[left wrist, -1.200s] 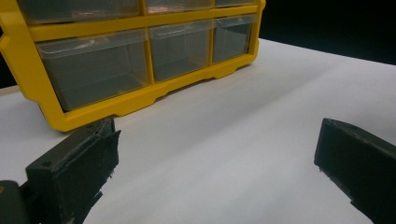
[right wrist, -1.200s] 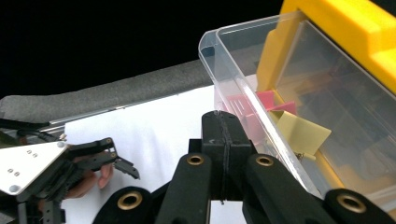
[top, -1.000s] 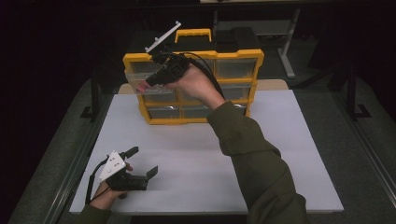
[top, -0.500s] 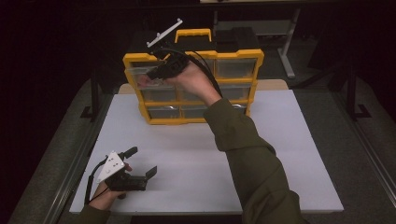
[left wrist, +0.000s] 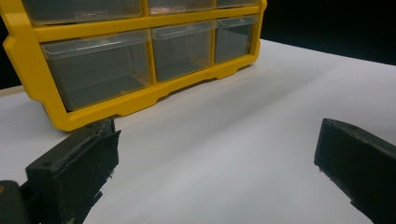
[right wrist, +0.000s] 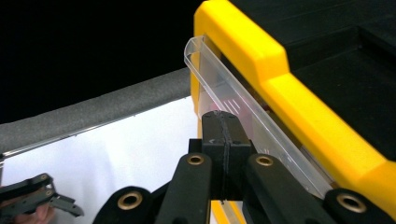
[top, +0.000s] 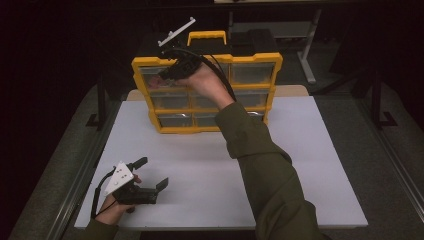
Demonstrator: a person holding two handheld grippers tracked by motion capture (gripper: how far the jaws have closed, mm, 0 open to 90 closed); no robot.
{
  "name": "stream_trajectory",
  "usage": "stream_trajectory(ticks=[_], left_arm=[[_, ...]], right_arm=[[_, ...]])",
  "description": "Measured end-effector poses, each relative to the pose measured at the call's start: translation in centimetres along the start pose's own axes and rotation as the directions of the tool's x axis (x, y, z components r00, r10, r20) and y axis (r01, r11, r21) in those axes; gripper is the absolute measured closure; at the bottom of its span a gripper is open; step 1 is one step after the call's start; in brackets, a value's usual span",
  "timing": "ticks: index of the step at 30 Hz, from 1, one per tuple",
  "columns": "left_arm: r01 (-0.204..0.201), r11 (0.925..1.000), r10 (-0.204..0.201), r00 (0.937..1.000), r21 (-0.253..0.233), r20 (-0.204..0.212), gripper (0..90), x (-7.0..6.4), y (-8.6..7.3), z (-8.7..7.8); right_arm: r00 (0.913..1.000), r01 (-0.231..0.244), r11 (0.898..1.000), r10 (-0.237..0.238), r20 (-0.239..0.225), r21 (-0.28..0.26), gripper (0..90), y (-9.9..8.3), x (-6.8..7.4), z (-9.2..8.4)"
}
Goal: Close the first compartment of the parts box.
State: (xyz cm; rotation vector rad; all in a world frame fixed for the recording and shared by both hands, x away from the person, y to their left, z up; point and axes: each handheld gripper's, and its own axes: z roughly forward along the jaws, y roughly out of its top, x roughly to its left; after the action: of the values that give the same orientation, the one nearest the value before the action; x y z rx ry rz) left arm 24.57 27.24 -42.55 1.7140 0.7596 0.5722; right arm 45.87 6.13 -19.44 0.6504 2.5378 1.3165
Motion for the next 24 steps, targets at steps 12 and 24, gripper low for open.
stream_trajectory(ticks=[12, 24], left_arm=[[0.002, 1.0000, -0.002, 1.0000, -0.005, -0.004, 0.0, 0.2, 0.0, 0.0], [-0.009, 0.9998, 0.009, 1.0000, -0.018, 0.001, 0.0, 0.5, 0.0, 0.1]], right_arm=[[0.9999, -0.009, 1.000, 0.009, 0.005, -0.021, 88.9, -0.8, -0.4, -0.5], [0.9999, 0.012, 0.998, -0.011, 0.011, -0.063, 62.3, -4.8, -0.5, -3.0]])
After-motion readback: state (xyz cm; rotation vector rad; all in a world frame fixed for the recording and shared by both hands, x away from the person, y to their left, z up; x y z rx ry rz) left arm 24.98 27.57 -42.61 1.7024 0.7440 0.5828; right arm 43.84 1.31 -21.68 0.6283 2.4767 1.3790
